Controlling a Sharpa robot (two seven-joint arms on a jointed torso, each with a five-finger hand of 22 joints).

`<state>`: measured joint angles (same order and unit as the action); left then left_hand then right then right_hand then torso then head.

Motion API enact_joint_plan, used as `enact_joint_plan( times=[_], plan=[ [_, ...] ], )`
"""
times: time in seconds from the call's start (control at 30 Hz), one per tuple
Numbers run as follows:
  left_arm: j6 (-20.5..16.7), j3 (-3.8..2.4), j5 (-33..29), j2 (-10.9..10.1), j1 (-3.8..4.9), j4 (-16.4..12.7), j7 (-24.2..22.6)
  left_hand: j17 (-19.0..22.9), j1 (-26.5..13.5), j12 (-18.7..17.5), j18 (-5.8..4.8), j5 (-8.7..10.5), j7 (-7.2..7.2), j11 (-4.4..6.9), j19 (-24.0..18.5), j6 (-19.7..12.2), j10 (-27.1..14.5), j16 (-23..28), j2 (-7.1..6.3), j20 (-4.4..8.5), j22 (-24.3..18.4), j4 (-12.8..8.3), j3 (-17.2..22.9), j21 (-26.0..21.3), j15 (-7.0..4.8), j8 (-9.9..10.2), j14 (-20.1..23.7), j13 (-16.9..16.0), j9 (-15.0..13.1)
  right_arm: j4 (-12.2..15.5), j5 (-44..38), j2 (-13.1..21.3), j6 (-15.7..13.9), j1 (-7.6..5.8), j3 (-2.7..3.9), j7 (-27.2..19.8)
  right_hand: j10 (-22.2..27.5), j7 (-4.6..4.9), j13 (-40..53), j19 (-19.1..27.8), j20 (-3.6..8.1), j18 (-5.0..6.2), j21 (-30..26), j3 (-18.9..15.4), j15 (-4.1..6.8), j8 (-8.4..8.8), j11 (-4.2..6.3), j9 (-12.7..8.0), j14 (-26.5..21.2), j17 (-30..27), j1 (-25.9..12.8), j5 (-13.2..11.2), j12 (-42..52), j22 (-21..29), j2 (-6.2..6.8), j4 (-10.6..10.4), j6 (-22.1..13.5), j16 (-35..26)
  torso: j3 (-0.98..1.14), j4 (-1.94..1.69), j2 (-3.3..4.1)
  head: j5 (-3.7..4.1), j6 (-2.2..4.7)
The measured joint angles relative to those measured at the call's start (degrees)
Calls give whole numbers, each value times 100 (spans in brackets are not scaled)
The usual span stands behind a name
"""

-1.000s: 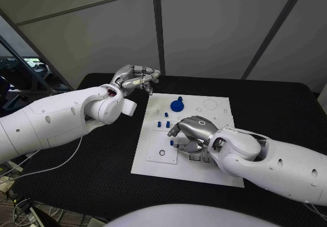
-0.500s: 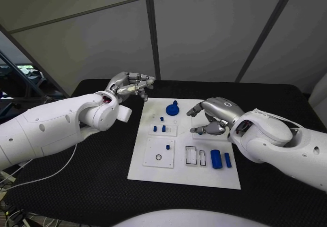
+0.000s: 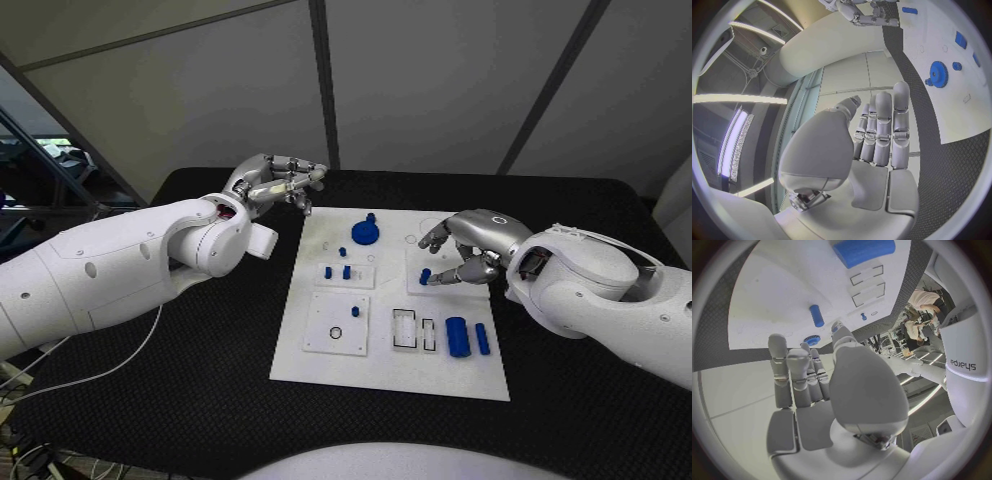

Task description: Assemble the parts on the task board

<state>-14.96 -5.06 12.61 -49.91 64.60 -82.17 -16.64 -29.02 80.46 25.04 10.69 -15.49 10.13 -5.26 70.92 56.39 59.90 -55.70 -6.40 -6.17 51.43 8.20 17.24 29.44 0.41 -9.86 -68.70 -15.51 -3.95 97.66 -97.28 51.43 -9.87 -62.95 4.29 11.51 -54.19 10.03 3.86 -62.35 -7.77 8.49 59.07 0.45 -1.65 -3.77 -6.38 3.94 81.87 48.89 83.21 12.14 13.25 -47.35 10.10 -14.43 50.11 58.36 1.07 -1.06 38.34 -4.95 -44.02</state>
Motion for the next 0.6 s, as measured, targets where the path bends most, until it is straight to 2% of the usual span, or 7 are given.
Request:
enact_joint_plan(
  times=[0.2, 0.27, 0.43, 0.6],
  plan=[
    [4, 2, 0, 7, 0, 10, 11, 0, 0, 0, 0, 0, 0, 0, 0, 0, 0, 0, 0, 0, 0, 0, 0, 0, 0, 0, 0, 0, 0, -86, 87, -90, 251, 0, -8, 27, -225, 27, 0, -110, 40, -1, 19, 48, 5, -46, -15, 31, 31, 10, 159, 0, 90, -74, -159, 12, 248, 28, -1, 3, 2, 13, -7],
    [4, 2, 0, 7, 0, 11, 11, 0, 0, 0, 0, 0, 0, 0, 0, 0, 0, 0, 0, 0, 0, 0, 0, 0, 0, 0, 0, 1, 0, -117, 108, -118, 313, 0, -15, 33, -340, 22, -9, -206, 46, -1, 101, 128, 32, -86, -5, 44, 96, 66, 258, -58, 90, -159, -259, 61, 379, 101, -2, 3, 3, 15, -12],
    [0, 2, 0, 6, 0, 13, 10, 5, 0, 0, 0, 0, 0, 0, 0, 0, 0, 0, 0, 0, 1, -16, -16, 0, 0, 0, 0, 1, 0, -199, 142, -191, 451, 1, -27, 38, -598, -44, -26, -394, 103, -1, 295, 377, 82, -88, 46, 48, 147, 167, 448, -281, 65, -393, -448, 172, 637, 222, -2, 3, 3, 6, -19],
    [-4, 2, -1, 6, 0, 13, 5, 4, 0, 21, 0, 0, 0, -1, 0, 0, 1, 0, 0, 0, 1, -16, -16, 0, 0, 0, 0, -5, 0, -266, 158, -263, 556, 2, -49, 37, -829, -105, -26, -537, 122, -2, 469, 606, 124, -88, 118, 40, 188, 252, 491, -333, -72, -607, -537, 195, 822, 320, 0, 3, 3, 2, -30]
  ],
)
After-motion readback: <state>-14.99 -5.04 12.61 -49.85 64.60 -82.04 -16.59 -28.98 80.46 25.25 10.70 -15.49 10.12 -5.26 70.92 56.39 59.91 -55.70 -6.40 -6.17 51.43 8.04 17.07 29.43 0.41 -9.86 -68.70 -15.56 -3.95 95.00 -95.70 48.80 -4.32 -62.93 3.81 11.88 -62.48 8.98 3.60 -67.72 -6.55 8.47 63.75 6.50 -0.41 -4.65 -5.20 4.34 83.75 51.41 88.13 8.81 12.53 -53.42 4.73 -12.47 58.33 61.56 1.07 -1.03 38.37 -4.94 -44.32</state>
